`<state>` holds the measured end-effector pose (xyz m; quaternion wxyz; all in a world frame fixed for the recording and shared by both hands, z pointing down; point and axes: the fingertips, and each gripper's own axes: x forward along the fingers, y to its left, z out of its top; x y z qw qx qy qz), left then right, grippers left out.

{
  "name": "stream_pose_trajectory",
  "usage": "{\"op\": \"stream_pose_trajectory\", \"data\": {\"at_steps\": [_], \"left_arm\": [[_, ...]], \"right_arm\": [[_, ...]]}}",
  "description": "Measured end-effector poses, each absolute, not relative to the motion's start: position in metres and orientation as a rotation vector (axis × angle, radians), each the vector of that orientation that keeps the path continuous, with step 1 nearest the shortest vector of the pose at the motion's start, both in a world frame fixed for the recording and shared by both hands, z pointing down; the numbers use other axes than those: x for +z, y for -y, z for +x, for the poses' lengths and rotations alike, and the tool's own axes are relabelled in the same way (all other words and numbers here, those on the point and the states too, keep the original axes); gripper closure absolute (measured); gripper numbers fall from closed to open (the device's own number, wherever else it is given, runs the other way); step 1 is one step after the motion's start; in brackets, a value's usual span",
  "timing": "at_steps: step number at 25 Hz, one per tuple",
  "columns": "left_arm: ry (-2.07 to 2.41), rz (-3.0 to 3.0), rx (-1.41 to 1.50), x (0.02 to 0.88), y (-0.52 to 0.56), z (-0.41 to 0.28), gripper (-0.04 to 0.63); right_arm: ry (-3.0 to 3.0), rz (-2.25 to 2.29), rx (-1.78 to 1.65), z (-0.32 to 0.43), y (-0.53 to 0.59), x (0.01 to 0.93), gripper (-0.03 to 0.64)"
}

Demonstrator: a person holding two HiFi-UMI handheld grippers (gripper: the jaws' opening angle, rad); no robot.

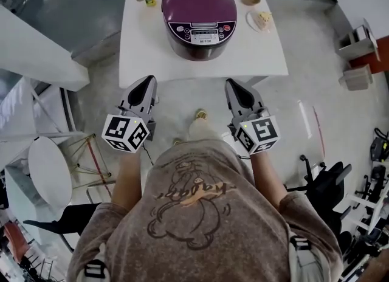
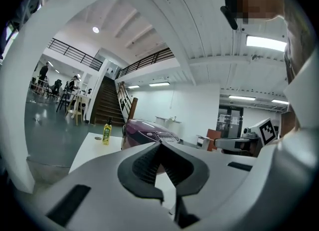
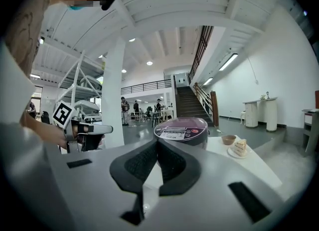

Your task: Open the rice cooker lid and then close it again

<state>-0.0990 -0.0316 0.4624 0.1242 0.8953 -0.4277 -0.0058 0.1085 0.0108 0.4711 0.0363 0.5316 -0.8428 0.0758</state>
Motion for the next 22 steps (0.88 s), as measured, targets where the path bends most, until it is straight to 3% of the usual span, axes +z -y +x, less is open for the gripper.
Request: {"op": "stream_pose_trajectory", "data": {"at_steps": [22], "left_arm": [[1.286, 2.568, 0.015, 0.473, 0.020, -0.094, 0.574]], "right_arm": [[2.570, 1.707, 0.325, 0.104, -0.011, 0.487, 0.617]]}}
